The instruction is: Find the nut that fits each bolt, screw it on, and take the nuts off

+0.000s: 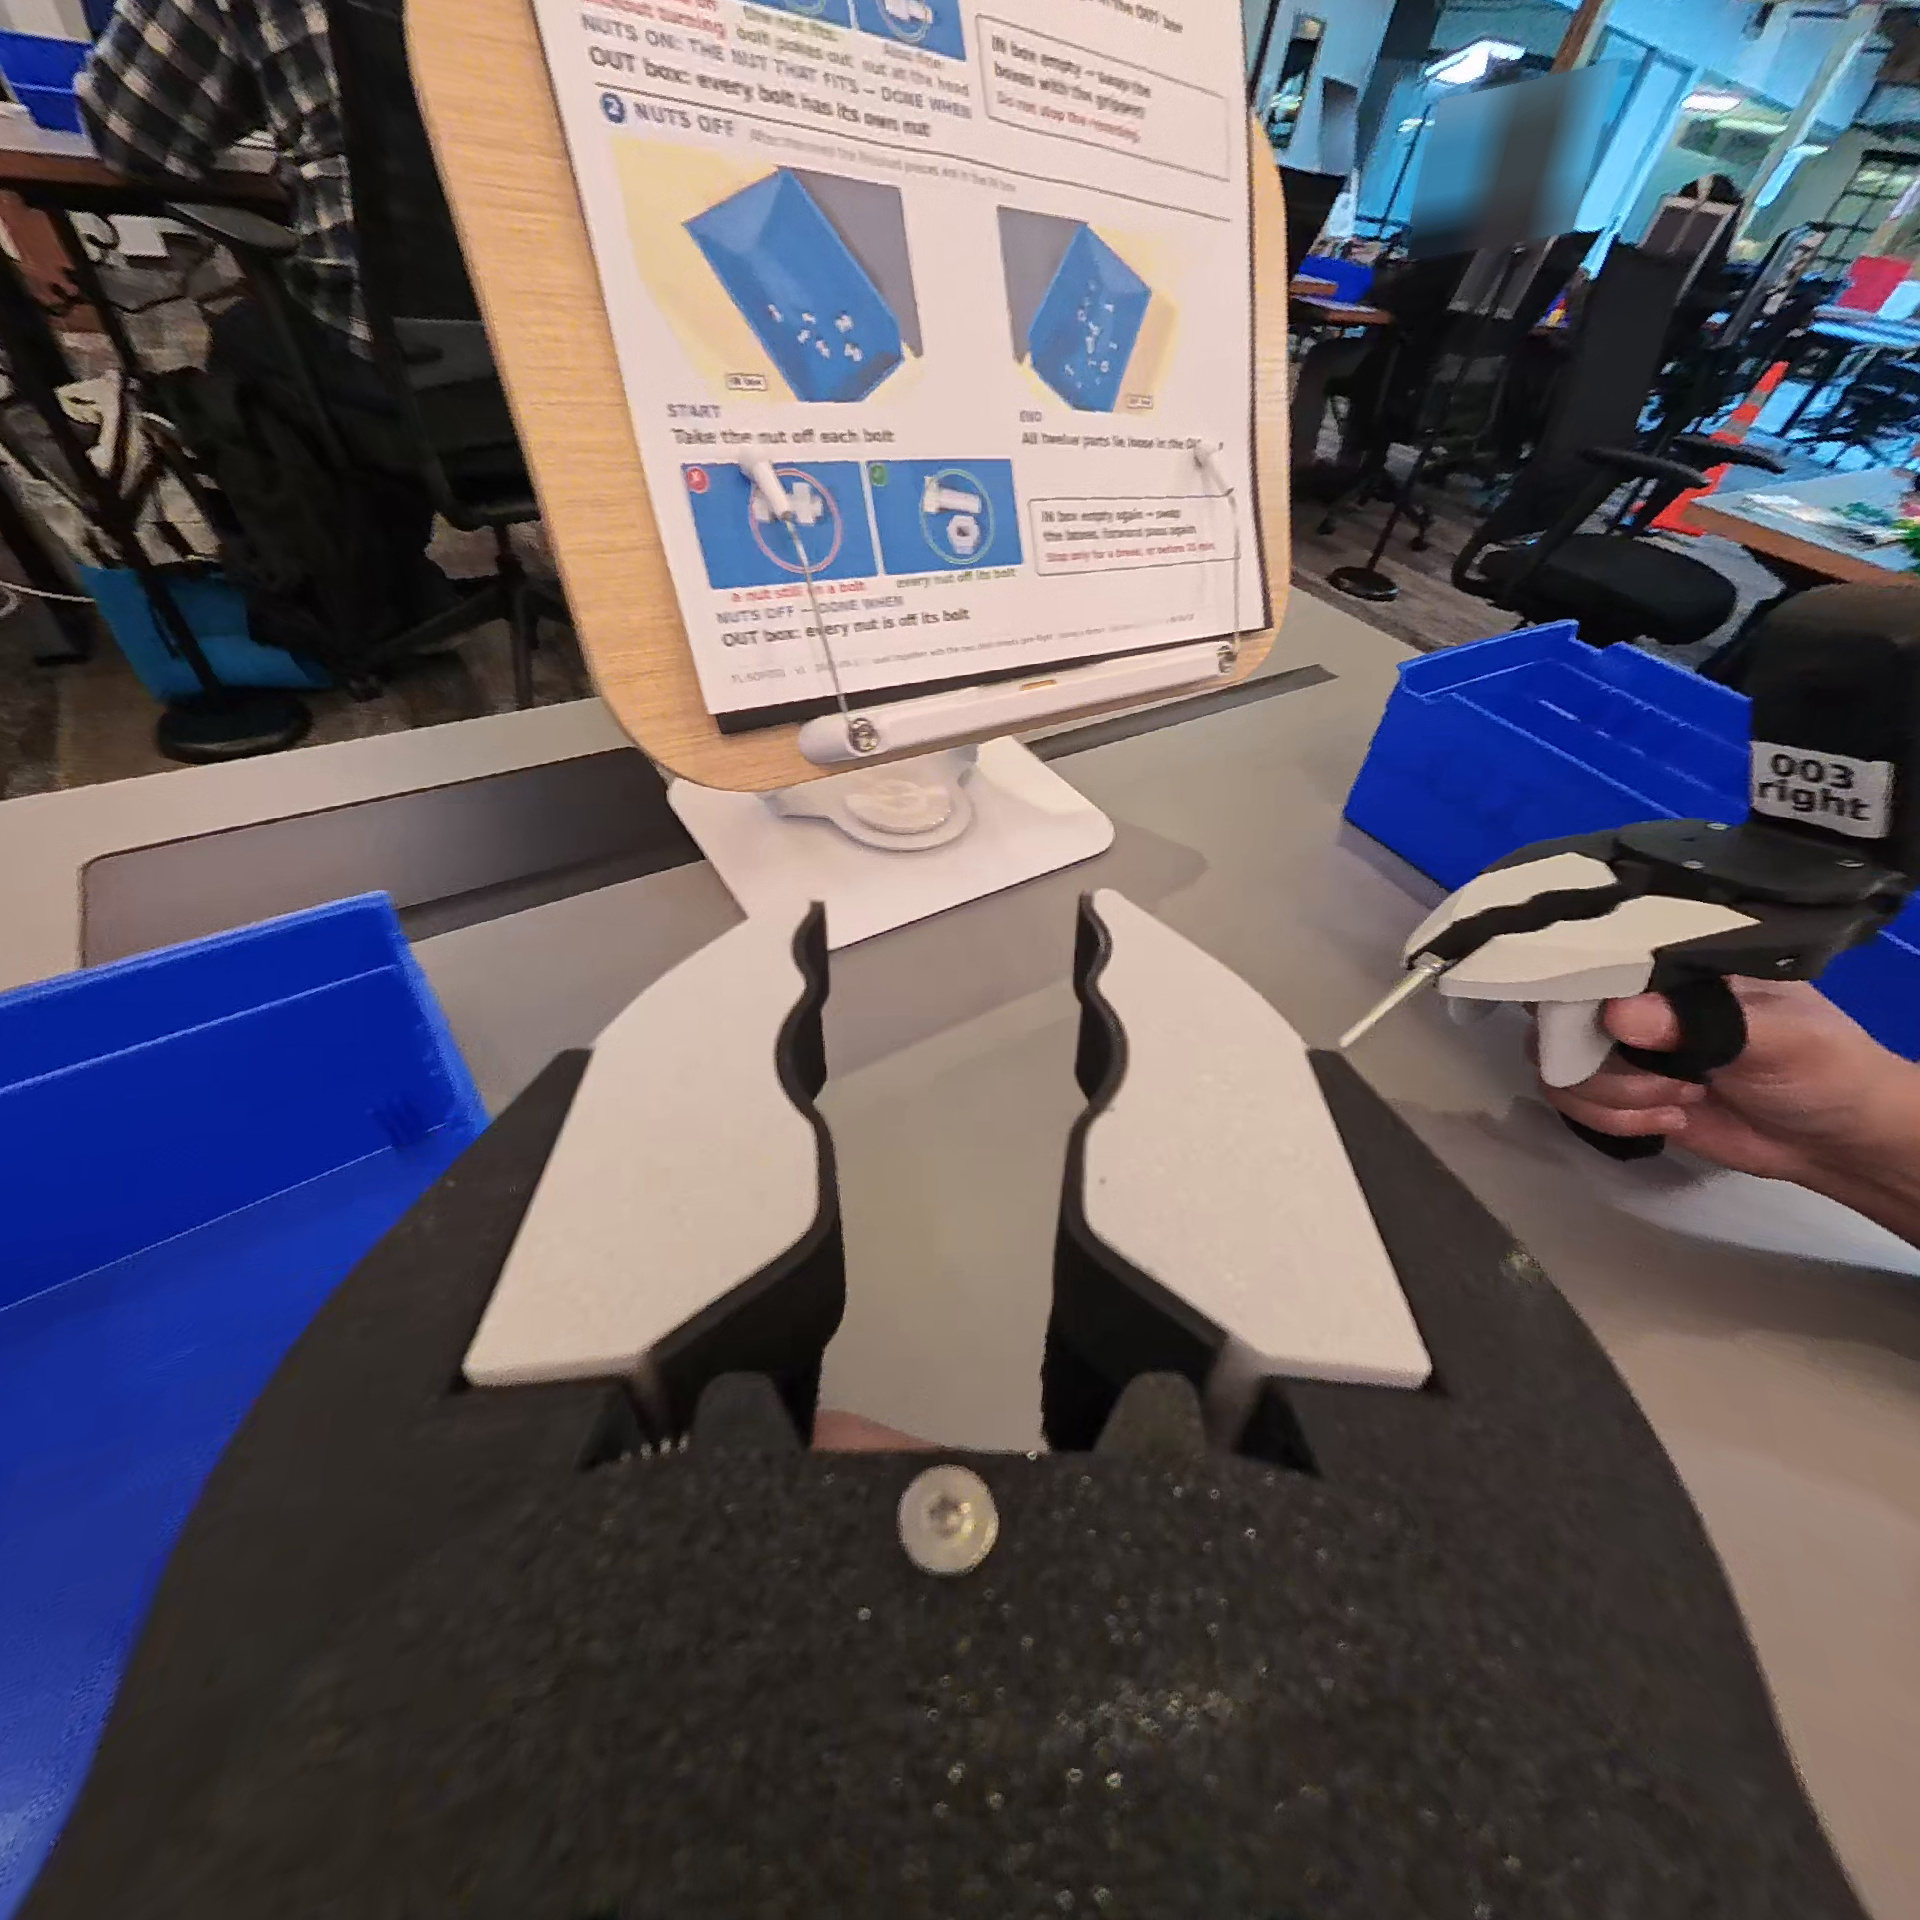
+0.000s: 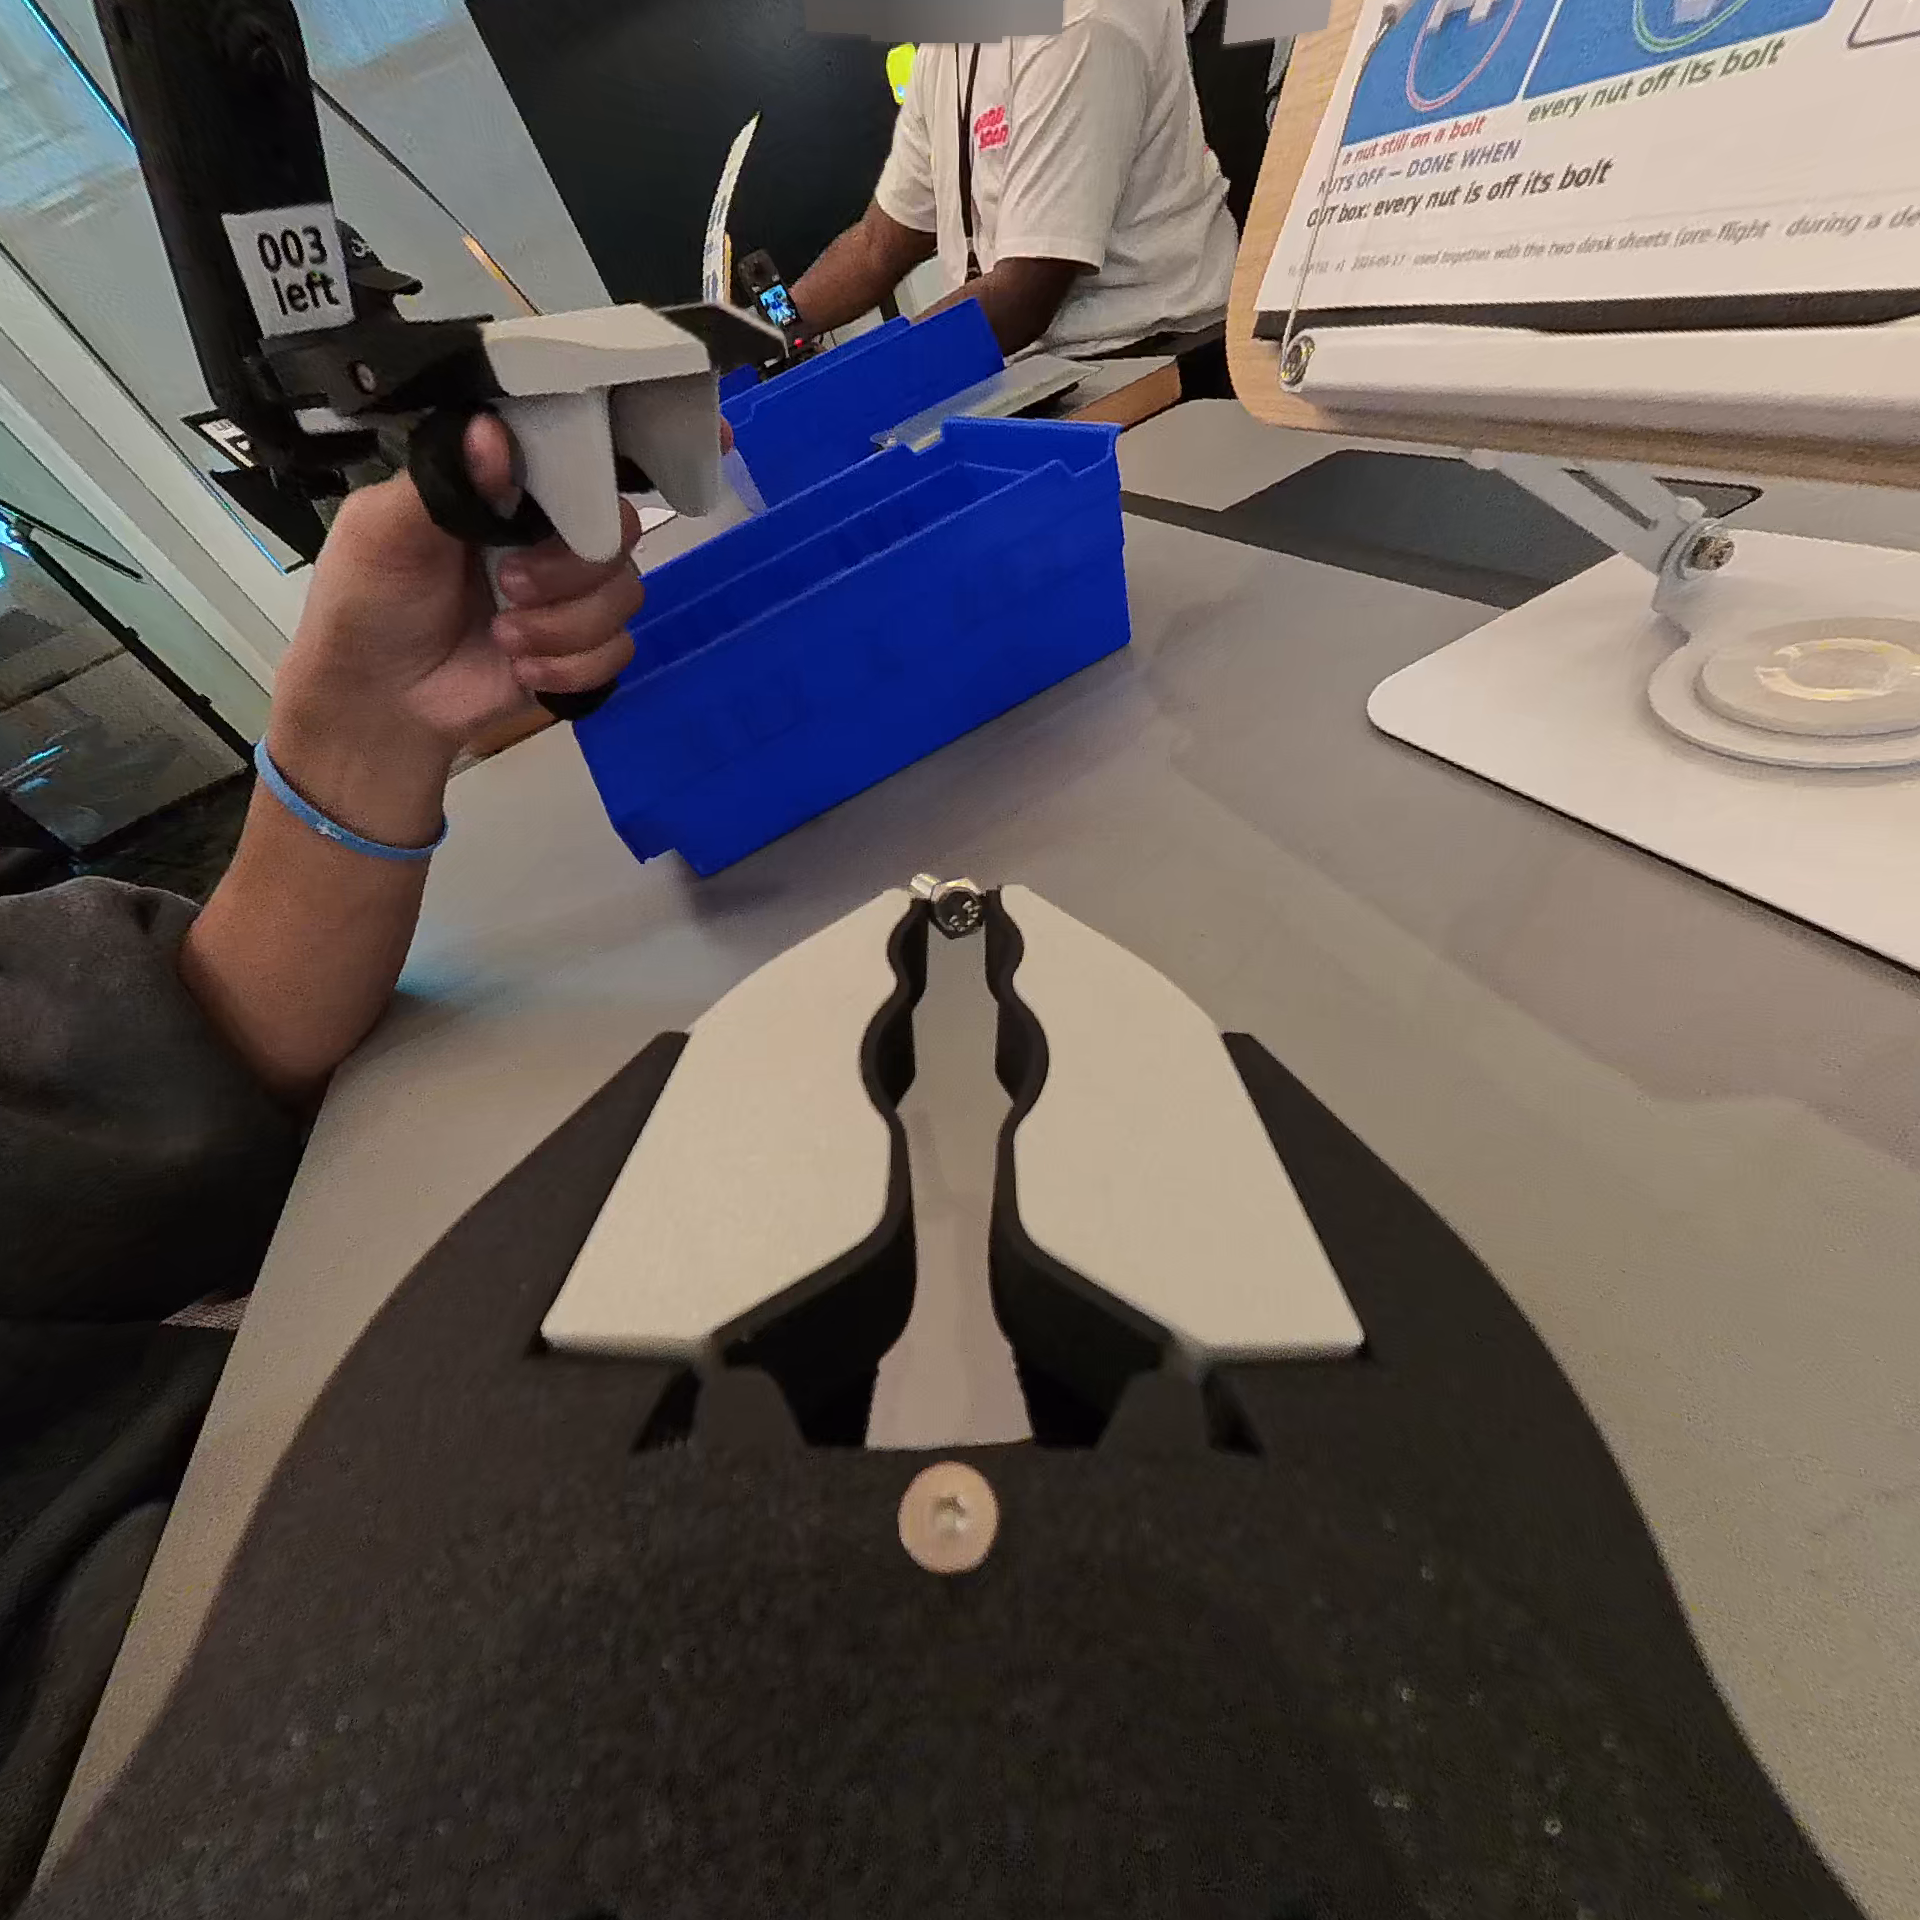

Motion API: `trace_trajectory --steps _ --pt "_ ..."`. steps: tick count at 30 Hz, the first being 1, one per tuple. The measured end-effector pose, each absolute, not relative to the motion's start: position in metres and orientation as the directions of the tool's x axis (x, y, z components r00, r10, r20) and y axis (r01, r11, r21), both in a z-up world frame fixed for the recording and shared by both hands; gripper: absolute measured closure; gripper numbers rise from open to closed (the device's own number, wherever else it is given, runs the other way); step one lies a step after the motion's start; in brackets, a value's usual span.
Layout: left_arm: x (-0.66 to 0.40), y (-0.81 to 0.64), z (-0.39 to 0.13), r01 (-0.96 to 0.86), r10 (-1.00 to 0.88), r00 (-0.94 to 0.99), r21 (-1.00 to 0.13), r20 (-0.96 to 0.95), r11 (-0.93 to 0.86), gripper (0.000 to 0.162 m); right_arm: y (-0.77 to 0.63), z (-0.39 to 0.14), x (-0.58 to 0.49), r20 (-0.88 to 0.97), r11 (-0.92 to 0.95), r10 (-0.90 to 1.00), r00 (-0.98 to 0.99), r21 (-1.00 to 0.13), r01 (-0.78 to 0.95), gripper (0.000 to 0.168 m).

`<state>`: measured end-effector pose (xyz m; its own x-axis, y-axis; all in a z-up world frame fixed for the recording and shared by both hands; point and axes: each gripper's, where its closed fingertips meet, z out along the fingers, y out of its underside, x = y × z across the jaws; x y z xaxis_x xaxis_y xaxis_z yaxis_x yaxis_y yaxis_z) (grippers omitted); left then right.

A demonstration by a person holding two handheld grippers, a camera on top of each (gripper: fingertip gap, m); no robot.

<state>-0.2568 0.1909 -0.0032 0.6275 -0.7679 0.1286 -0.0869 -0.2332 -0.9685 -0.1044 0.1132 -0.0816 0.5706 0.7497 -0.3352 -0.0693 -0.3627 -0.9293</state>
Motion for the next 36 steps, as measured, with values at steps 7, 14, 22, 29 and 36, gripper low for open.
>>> trace_trajectory --steps 7,14,22,29,36 --pt "-0.236 0.179 -0.012 -0.125 -0.798 0.593 -0.966 0.11 -0.226 0.117 0.12 -0.086 -0.094 -0.28 -0.357 0.704 0.653 -0.934 -0.016 0.158" --pt "-0.211 0.169 -0.038 -0.191 -0.823 0.558 -0.949 0.104 -0.249 0.117 0.117 -0.141 -0.103 -0.192 -0.485 0.691 0.697 -0.838 0.25 0.158" --pt "-0.184 0.154 -0.076 -0.33 -0.855 0.518 -0.914 0.034 -0.237 0.116 0.114 -0.17 -0.115 -0.248 -0.593 0.668 0.702 -0.747 0.301 0.157" --pt "-0.176 0.157 -0.099 -0.337 -0.824 0.56 -0.883 0.092 -0.328 0.116 0.128 -0.191 -0.095 -0.15 -0.643 0.597 0.788 -0.677 0.359 0.157" --pt "-0.164 0.157 -0.112 -0.316 -0.794 0.595 -0.872 0.125 -0.374 0.113 0.131 -0.192 -0.094 -0.112 -0.633 0.591 0.799 -0.679 0.373 0.157"
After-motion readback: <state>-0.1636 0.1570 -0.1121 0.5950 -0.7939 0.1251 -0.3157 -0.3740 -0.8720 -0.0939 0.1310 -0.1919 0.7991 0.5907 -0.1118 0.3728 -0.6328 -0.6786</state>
